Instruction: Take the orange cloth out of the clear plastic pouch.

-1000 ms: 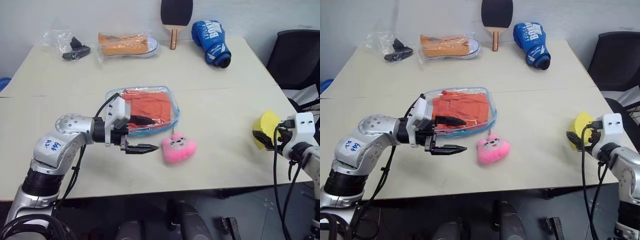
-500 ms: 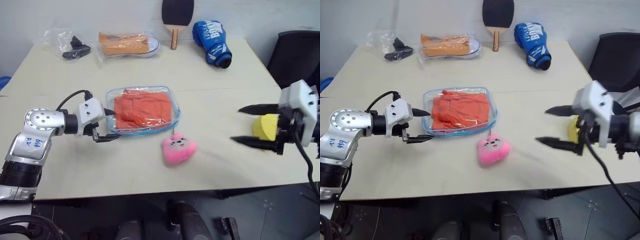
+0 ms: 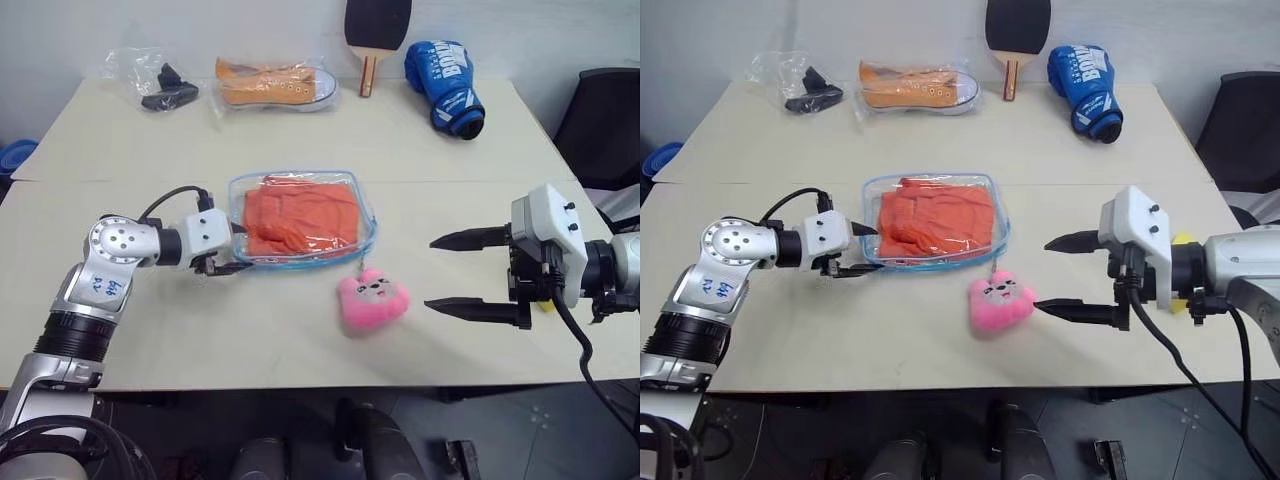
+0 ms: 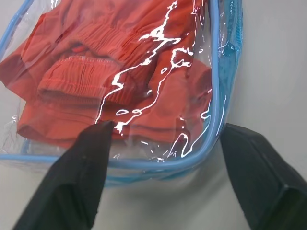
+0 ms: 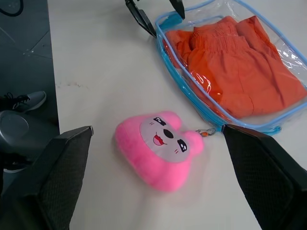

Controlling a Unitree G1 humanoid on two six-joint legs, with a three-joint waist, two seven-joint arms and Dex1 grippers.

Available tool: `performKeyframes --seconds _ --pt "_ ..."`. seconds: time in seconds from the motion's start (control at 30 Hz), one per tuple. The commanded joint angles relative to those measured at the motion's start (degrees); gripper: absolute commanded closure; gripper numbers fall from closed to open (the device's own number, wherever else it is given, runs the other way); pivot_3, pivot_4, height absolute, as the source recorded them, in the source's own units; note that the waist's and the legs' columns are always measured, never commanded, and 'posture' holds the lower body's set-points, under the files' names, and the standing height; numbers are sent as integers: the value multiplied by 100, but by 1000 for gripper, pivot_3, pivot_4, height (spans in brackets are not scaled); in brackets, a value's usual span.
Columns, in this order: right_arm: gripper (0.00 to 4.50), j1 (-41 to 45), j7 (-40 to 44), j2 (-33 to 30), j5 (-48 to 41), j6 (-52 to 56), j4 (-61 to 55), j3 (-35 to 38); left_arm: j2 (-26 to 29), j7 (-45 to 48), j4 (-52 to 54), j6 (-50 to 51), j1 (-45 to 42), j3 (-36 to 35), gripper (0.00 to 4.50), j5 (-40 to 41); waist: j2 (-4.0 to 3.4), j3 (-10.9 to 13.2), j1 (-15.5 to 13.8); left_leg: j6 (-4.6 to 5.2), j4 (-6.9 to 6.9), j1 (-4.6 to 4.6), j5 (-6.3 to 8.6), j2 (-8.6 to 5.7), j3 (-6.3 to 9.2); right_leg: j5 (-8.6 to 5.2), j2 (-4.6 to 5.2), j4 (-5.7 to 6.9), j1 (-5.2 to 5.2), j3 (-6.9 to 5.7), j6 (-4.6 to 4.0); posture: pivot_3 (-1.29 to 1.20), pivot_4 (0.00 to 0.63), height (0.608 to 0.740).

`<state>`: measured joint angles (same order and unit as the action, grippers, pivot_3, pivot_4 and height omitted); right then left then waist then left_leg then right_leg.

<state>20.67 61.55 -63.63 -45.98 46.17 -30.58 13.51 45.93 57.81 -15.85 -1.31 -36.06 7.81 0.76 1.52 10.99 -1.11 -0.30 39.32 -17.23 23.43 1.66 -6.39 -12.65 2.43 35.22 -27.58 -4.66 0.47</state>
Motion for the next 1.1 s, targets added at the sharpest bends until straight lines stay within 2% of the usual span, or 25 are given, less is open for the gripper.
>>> performKeyframes --seconds 0.03,0.2,0.43,0.6,0.73,0.83,0.97,1.1 --pt "0 -69 58 -16 -4 -133 5 145 46 93 39 -260 -60 -86 2436 -6 0 0 -6 -2 0 4 -1 0 -1 0 0 0 5 1 -1 0 150 740" --pt "0 -203 170 -65 14 -206 61 189 296 548 -177 -1021 2 26 3938 -129 0 0 6 -3 0 4 -2 0 -14 1 -1 13 10 17 -4 0 150 740" --pt "0 -533 463 -170 80 -328 120 318 740 1297 -797 -2772 -74 -9 3938 -78 0 0 15 -3 1 6 -2 2 -25 -1 -2 19 5 21 -6 0 150 740" --pt "0 -784 579 -175 106 -420 93 409 908 1665 -1257 -3287 -199 -101 3938 155 0 0 16 -2 1 6 -2 2 -31 -1 -2 19 5 21 -6 0 150 740" --pt "0 -797 528 -123 142 -468 87 364 747 1689 -1361 -2828 -316 -186 3938 375 0 0 16 -1 2 5 -1 1 -38 -1 -4 19 6 21 -6 0 150 740" --pt "0 -796 518 -117 142 -470 87 357 777 1641 -1533 -3489 -275 -121 4449 175 0 0 18 -1 1 5 -1 1 -39 -1 -5 20 6 21 -6 0 150 740" --pt "0 -784 507 -114 134 -460 74 332 902 1658 -2041 -4183 -369 -39 4482 -77 0 0 39 -1 1 6 -1 2 -40 -1 -5 20 5 22 -6 0 150 740" --pt "0 -785 483 -95 163 -475 46 267 910 1518 -2493 -4374 -605 -67 4482 -214 0 0 48 -1 2 6 -1 2 -43 -1 -5 21 6 21 -6 0 150 740"
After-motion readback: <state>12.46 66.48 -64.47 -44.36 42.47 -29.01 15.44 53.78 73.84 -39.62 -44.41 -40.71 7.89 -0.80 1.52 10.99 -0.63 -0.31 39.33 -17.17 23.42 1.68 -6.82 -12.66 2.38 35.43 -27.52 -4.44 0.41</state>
